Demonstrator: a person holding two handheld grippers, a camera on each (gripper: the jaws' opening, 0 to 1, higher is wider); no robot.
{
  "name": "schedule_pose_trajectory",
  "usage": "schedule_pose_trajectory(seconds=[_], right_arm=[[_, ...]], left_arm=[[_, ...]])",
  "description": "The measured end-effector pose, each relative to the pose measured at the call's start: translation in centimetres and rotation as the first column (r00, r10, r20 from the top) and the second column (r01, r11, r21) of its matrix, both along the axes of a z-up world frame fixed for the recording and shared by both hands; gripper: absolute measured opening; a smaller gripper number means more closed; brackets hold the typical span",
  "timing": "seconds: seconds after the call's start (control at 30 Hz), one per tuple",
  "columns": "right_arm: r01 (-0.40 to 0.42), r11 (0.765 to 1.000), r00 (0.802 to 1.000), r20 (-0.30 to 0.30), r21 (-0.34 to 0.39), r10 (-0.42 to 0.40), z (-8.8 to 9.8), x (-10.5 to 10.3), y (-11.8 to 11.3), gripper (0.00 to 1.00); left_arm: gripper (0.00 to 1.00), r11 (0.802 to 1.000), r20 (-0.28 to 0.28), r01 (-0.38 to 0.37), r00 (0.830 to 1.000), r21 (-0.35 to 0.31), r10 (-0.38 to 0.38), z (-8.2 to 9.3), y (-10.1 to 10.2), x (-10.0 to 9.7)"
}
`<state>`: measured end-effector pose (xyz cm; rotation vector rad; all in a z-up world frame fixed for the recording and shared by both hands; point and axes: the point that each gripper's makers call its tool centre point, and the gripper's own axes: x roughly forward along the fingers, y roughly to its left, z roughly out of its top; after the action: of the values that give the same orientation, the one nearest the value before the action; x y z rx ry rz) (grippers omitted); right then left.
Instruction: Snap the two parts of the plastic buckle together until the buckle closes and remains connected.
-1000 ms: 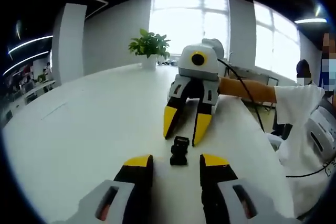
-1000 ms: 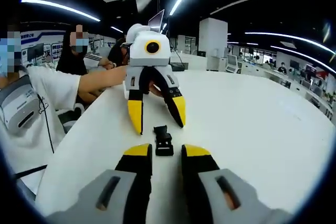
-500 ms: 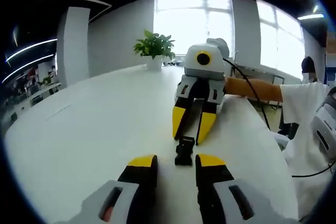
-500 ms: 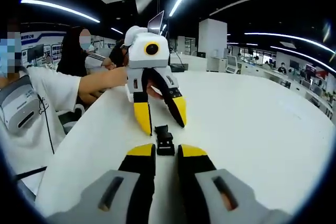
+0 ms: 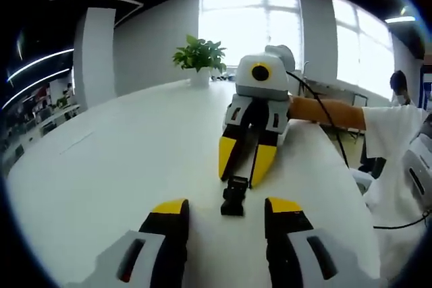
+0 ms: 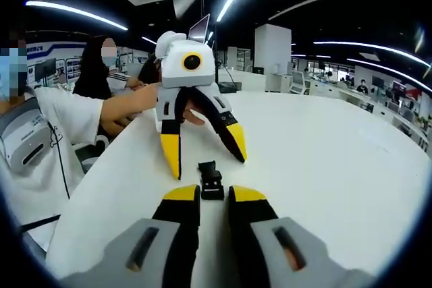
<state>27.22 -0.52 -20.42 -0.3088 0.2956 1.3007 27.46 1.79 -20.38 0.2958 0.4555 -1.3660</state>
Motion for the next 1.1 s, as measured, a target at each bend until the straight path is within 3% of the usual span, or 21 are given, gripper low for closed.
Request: schedule_pose_trajectory(seconds=[0.1,0.17,0.3,0.47,0.73,1.1], right_arm=[[0.001,1.0,1.0,-0.001,0.002,-0.001,0.0,0.1,-0.1,0.16],[0.001,1.0,1.0,-0.002,0.002,-0.001,0.0,0.1,-0.1,0.16],[0.002,1.0,1.0,-0.001,0.003,-0.002,0.1,0.1,-0.2,0.14],[0.001,1.0,1.0,-0.002,0.002,-0.001,0.0,0.0,-0.2,0.14],[-0.014,1.0,1.0,-0.003,0.002,0.014,0.0,-0.2,-0.1,0.12],[-0.099,0.995,0.995,0.009,0.01,0.099,0.1,-0.5,0.3,0.11]], left_arm=[[0.26,1.0,-0.003,-0.003,1.0,-0.008,0.003,0.0,-0.1,0.3],[0.24,1.0,-0.006,-0.007,1.0,-0.012,0.007,0.0,-0.1,0.4],[0.12,1.0,-0.006,0.002,1.0,-0.012,-0.002,-0.1,-0.3,0.2],[0.12,1.0,-0.031,0.014,0.999,-0.013,-0.014,0.0,-0.5,-0.3],[0.12,0.999,-0.026,0.034,0.999,-0.019,-0.035,-0.2,-0.4,-0.6],[0.11,0.99,-0.022,0.137,0.99,-0.034,-0.138,-0.4,-0.1,-1.2]])
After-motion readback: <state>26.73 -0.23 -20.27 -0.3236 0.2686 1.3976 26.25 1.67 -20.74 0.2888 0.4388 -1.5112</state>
